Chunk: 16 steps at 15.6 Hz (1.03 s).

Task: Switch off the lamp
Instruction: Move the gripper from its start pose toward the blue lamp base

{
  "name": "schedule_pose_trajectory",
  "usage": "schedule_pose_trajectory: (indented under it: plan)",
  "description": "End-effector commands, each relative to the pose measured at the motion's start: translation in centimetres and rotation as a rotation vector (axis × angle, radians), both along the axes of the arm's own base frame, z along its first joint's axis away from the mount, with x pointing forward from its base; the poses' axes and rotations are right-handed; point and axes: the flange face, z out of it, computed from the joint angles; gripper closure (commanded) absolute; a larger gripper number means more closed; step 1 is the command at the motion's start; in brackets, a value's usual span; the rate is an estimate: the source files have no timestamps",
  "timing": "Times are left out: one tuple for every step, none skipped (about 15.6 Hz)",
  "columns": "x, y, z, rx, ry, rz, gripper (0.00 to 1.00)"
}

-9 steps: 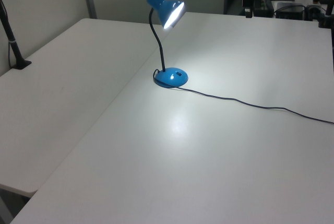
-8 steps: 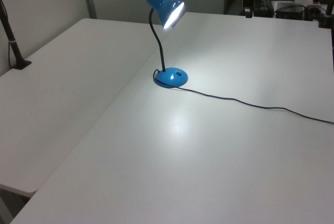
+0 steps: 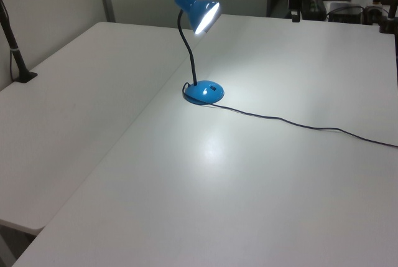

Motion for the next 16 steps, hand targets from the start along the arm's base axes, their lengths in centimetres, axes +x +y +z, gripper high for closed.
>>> schedule_pose_trajectory:
  plan:
    - [0.7,0.2,-0.3,-0.009,-0.029,0.002,0.00]
    - [0.9,0.1,-0.5,-0.011,-0.036,0.004,0.09]
    - [1.0,0.2,-0.5,-0.011,-0.039,0.018,0.22]
    - [1.0,0.2,-0.5,-0.006,-0.039,0.048,0.41]
    - [1.1,0.1,-0.5,0.009,-0.043,0.092,0.70]
    - [1.2,-0.5,-0.8,0.038,-0.049,0.122,0.92]
    - [1.2,-0.6,-0.7,0.070,-0.059,0.139,1.00]
    - [1.4,-0.5,-0.8,0.081,-0.073,0.139,1.00]
    - [1.8,-0.4,-0.8,0.078,-0.101,0.132,1.00]
    - [2.5,-0.3,-1.5,0.081,-0.123,0.128,1.00]
    - [3.6,0.3,-2.6,0.089,-0.148,0.126,1.00]
    - [4.6,0.8,-3.4,0.101,-0.186,0.124,1.00]
    - [5.7,1.3,-4.3,0.111,-0.223,0.119,1.00]
    - [6.6,1.8,-5.2,0.120,-0.251,0.116,1.00]
    - [7.6,2.3,-6.4,0.127,-0.273,0.110,1.00]
    - [8.5,2.8,-7.3,0.136,-0.306,0.095,1.00]
